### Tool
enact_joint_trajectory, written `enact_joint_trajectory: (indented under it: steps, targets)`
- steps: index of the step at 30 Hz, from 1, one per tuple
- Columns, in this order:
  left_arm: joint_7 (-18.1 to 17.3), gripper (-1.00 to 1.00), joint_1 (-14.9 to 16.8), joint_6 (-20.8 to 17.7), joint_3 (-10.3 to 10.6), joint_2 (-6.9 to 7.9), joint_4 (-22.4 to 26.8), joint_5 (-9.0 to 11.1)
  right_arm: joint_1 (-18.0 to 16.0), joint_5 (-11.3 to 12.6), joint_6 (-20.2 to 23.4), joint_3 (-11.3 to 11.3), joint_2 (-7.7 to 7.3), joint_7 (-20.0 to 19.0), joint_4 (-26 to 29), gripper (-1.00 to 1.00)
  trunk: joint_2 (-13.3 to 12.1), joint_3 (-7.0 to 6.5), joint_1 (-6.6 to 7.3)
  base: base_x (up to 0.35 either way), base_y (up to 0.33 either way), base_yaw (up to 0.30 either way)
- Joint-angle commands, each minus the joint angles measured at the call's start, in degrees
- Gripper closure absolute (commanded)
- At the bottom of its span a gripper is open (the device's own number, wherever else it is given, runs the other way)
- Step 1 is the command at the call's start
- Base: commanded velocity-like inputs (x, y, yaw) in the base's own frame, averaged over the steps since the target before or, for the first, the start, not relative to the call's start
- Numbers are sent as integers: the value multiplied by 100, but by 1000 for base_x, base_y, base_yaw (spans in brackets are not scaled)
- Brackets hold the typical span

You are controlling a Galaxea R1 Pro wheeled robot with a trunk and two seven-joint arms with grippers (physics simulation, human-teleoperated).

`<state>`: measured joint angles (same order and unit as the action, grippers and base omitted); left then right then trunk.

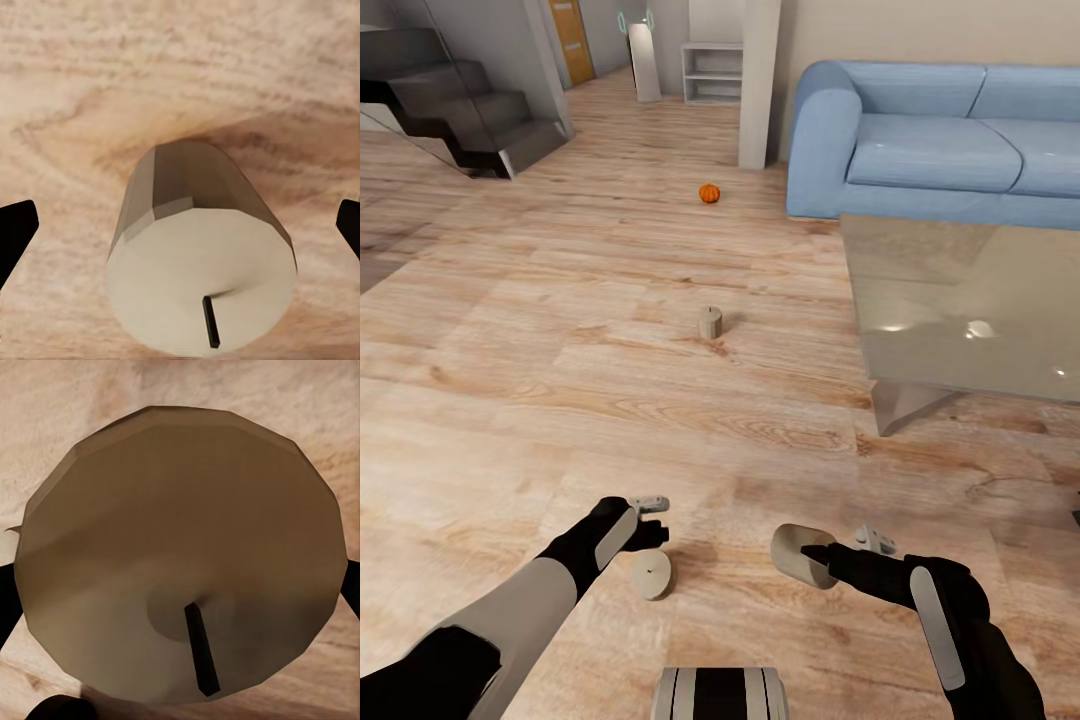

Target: Place each of the two pumpkins and all three candles from the living room inside a cabinet in the living room (use any cabinet), then make sure every cabinet is closed, and position the cauldron so it is next to a table in the living room.

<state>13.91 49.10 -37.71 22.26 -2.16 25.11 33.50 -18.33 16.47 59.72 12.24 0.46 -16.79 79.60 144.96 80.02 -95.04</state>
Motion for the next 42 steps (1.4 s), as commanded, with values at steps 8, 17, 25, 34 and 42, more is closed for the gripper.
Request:
enact_joint_trajectory:
  steps: [8,17,25,34,42]
  targets:
    - [48,-100,3,-156,34,2,-9,61,-4,-30,28,15,5,-53,3,100,2,4,1,0,0,0]
    - [48,-100,3,-267,33,-53,10,61,-4,-30,28,15,6,-51,3,100,2,4,1,0,0,0]
    - [59,-100,3,-279,33,-97,0,61,-4,-30,28,15,4,-51,3,100,6,70,-7,0,0,0]
    - [74,-100,3,-280,33,-100,2,61,-2,-30,28,15,2,-51,3,100,7,92,-9,0,0,0]
    - [77,-100,3,-274,40,-93,-5,59,-4,-30,28,15,3,-53,3,100,10,137,-14,0,0,0]
